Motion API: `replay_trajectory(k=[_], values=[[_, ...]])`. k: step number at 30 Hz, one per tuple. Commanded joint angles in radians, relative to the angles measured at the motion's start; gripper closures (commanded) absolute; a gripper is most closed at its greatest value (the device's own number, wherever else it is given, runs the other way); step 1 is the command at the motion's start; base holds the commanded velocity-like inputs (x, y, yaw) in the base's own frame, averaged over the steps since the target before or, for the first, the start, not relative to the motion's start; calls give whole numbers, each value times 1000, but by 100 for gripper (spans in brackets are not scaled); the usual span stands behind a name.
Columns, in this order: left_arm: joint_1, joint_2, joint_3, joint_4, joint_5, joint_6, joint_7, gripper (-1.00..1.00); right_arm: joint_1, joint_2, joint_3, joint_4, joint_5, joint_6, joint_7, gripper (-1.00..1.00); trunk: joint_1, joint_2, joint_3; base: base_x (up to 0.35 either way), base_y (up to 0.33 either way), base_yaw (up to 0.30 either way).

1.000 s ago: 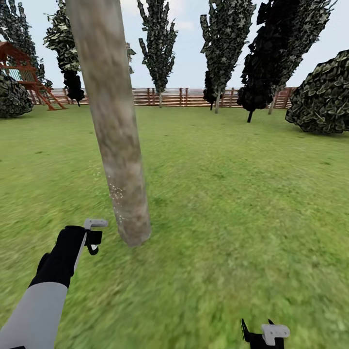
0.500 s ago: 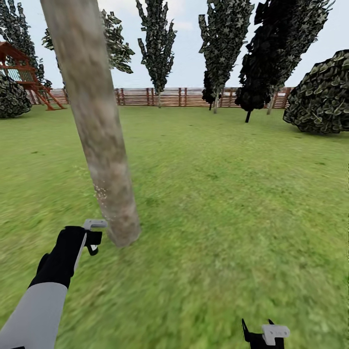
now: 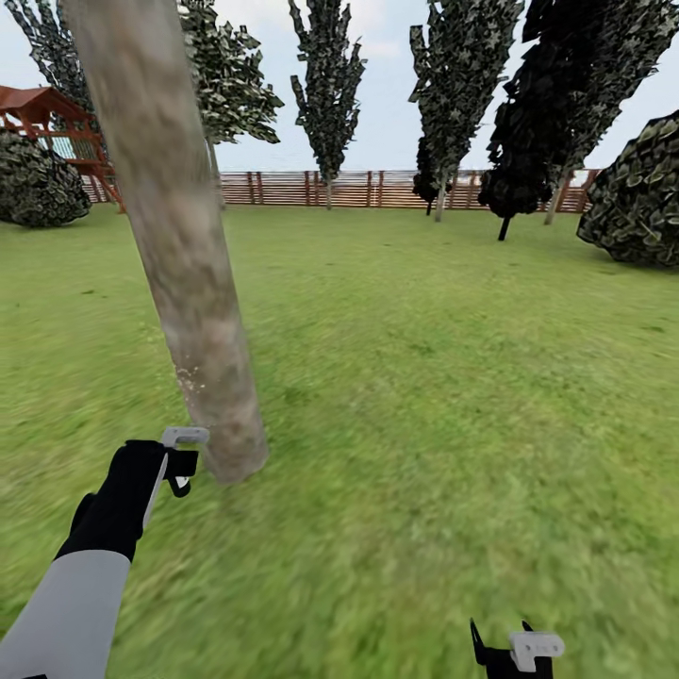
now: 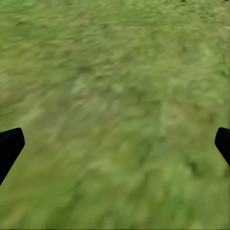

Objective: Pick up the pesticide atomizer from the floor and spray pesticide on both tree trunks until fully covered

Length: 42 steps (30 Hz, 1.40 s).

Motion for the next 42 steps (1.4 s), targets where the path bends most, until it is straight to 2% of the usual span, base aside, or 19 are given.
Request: replay_trajectory(k=[1,6,23,31,38,42], values=[[-1,-1,1,-1,-11,3,-10,100,0,0,-8,1,8,-3,2,-100,0,0,-1,138,-271,276],[-1,-1,1,-1,-11,3,-10,100,0,0,-8,1,8,-3,2,-100,0,0,-1,138,-271,226],[1,1,3,-1,-11,4,-10,100,0,0,-8,1,7,-3,2,-100,0,0,-1,65,-271,28],[77,15,7,-1,-11,-2,6,100,0,0,-8,1,7,-3,2,-100,0,0,-1,34,-271,260],[88,11,6,-4,-8,-3,12,100,0,0,-8,1,7,-3,2,-100,0,0,-1,137,-264,264],[87,8,6,-13,-6,-3,12,100,0,0,-8,1,8,-3,2,-100,0,0,-1,226,-203,59]])
